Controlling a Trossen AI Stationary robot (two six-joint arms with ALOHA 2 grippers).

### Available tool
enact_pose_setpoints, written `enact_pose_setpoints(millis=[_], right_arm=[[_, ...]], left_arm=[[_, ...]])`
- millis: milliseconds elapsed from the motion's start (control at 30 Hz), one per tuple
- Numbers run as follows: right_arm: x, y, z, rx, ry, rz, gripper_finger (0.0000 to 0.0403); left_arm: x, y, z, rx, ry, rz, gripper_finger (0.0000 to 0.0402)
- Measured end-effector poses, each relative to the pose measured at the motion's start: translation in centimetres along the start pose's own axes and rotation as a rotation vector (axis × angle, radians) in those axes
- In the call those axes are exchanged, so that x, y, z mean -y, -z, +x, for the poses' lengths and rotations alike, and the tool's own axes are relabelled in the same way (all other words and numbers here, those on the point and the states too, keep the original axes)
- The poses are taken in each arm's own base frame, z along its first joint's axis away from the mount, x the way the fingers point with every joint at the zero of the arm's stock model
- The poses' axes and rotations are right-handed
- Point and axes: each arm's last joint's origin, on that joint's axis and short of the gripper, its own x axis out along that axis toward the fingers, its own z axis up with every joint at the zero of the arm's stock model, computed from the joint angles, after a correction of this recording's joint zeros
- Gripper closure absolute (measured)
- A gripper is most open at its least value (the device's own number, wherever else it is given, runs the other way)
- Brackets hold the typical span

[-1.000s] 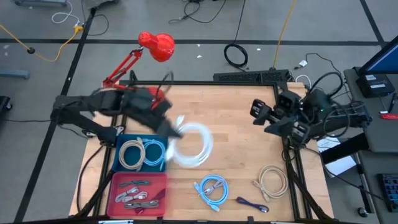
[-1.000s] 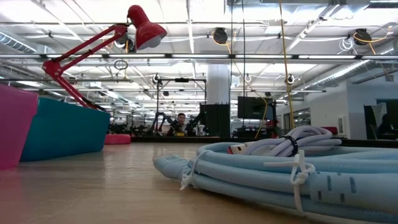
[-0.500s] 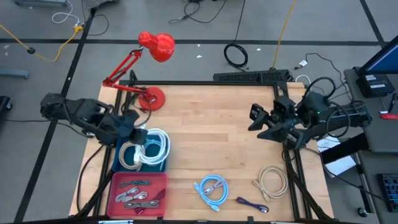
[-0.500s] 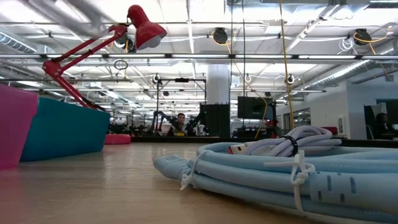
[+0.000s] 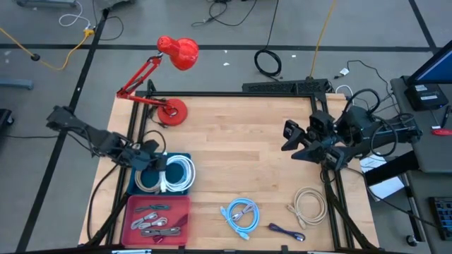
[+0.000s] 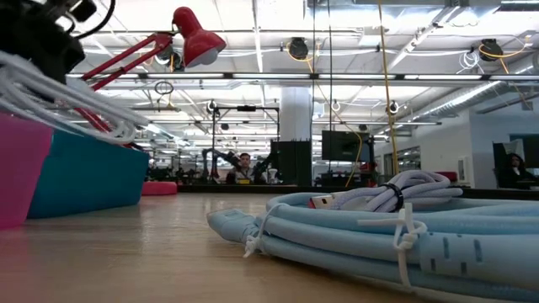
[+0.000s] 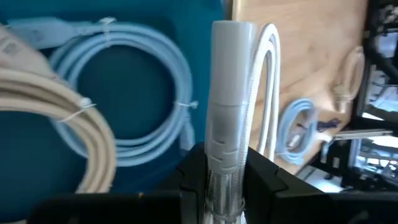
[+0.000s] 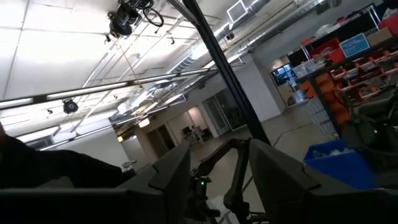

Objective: Pick & Place USB Port
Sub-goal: Put the white HDMI cable into the blue bin

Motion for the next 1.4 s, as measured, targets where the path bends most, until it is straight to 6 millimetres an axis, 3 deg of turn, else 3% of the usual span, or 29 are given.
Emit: enact_pose_setpoints(millis=[833, 1133, 1233, 1400], right_arm=[[0.1, -0.1, 0.0, 0.015, 0.020, 0.018, 0.0262], [0.2, 0.1, 0.2, 0.008, 0.025, 0.020, 0.0262], [0.3, 0.2, 0.3, 0.006, 0.026, 0.021, 0.0263], [0.4, 0.3, 0.4, 0.003, 0.028, 0.028, 0.0264]], left_arm=[[-6.0, 0.5, 3.0, -0.054, -0.282, -0.098, 0.0339], [-6.2, 0.5, 3.0, -0.063, -0.304, -0.101, 0.0204], [-5.8, 0.4, 2.8, -0.017, -0.270, -0.092, 0.0191], [-3.8, 0.0, 1.2, 0.121, -0.177, -0.068, 0.0203]])
